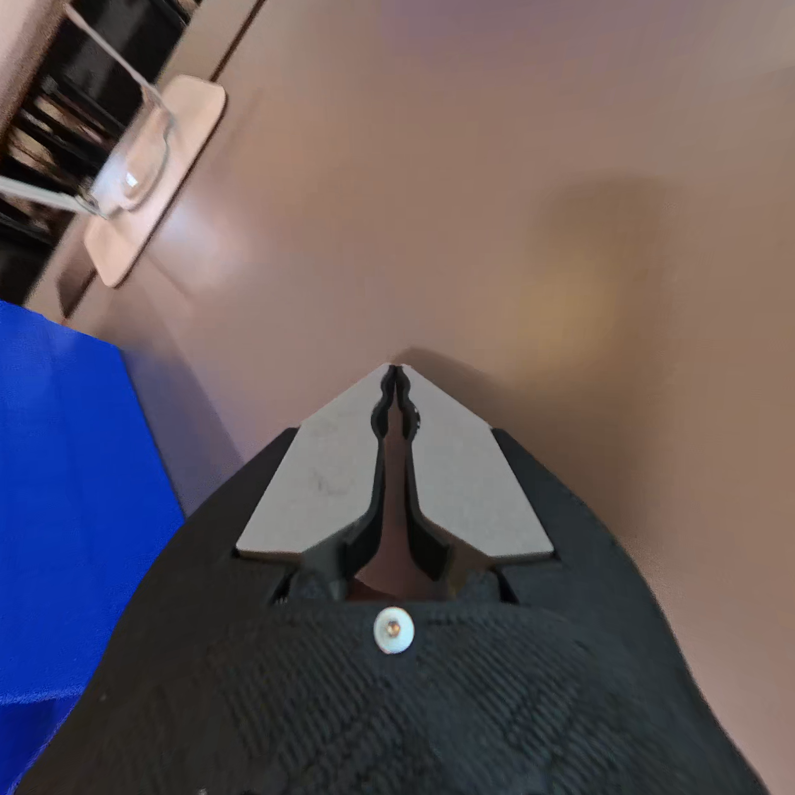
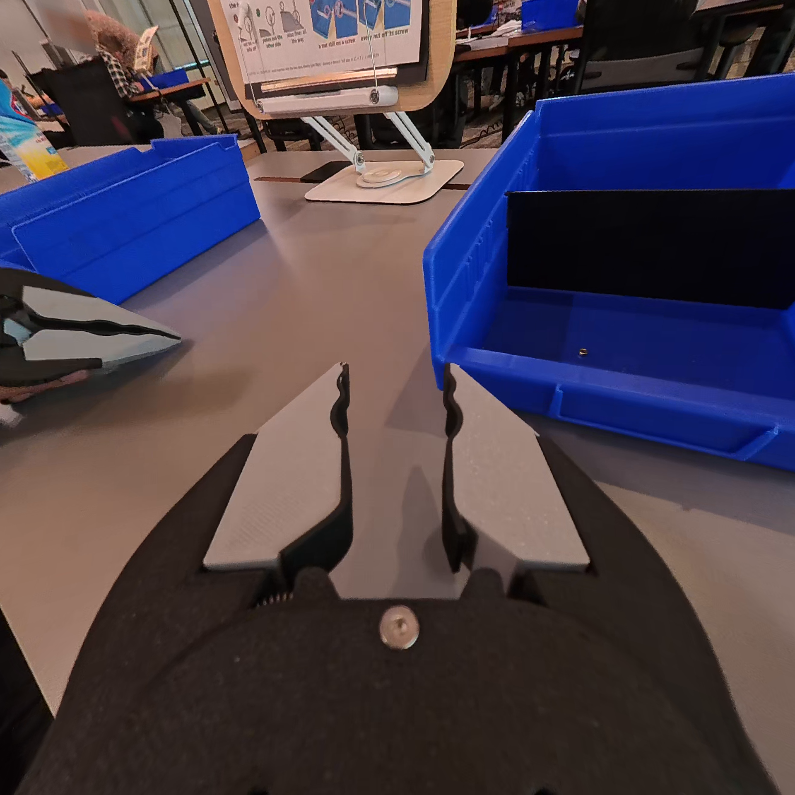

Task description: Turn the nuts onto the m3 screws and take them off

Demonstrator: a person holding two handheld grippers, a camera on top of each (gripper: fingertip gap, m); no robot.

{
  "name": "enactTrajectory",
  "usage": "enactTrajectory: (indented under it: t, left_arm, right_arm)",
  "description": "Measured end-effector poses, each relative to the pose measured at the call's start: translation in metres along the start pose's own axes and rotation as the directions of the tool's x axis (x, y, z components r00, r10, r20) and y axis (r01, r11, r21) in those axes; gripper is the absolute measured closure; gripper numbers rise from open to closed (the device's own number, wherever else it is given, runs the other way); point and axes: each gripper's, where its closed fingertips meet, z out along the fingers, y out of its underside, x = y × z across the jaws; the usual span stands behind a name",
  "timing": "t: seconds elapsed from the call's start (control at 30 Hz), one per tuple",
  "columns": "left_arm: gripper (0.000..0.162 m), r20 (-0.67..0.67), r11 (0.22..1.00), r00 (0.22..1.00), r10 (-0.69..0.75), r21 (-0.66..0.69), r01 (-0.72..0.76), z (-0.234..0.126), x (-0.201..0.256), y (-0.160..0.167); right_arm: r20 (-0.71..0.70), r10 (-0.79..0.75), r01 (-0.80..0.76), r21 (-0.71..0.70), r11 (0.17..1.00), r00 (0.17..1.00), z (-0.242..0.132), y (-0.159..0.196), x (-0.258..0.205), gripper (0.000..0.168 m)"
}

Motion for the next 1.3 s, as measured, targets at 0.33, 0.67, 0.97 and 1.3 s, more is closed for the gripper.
enactTrajectory:
  t: [0.33, 0.67, 0.97, 1.3]
  left_arm:
    - [0.16, -0.073, 0.996, 0.994, -0.086, -0.003, 0.086, -0.012, 0.001, 0.012]
    - [0.115, -0.092, 0.984, 0.981, -0.174, 0.024, 0.176, -0.025, -0.004, 0.018]
    - [0.113, -0.073, 0.991, 0.99, -0.12, 0.045, 0.123, -0.044, 0.007, 0.024]
    - [0.087, 0.07, 0.982, 0.991, -0.118, 0.156, 0.106, -0.1, -0.045, 0.053]
  right_arm:
    - [0.012, -0.007, 0.007, -0.012, 1.0, 1.0, 0.001, 0.002, -0.002, 0.127]
    - [0.064, 0.107, -0.11, 0.051, 0.993, 0.992, -0.004, -0.007, 0.005, 0.125]
    - [0.062, 0.05, -0.054, 0.055, 0.997, 0.997, -0.004, -0.008, -0.001, 0.123]
    - [0.095, -0.011, 0.0, 0.108, 0.994, 0.995, -0.01, -0.014, -0.01, 0.114]
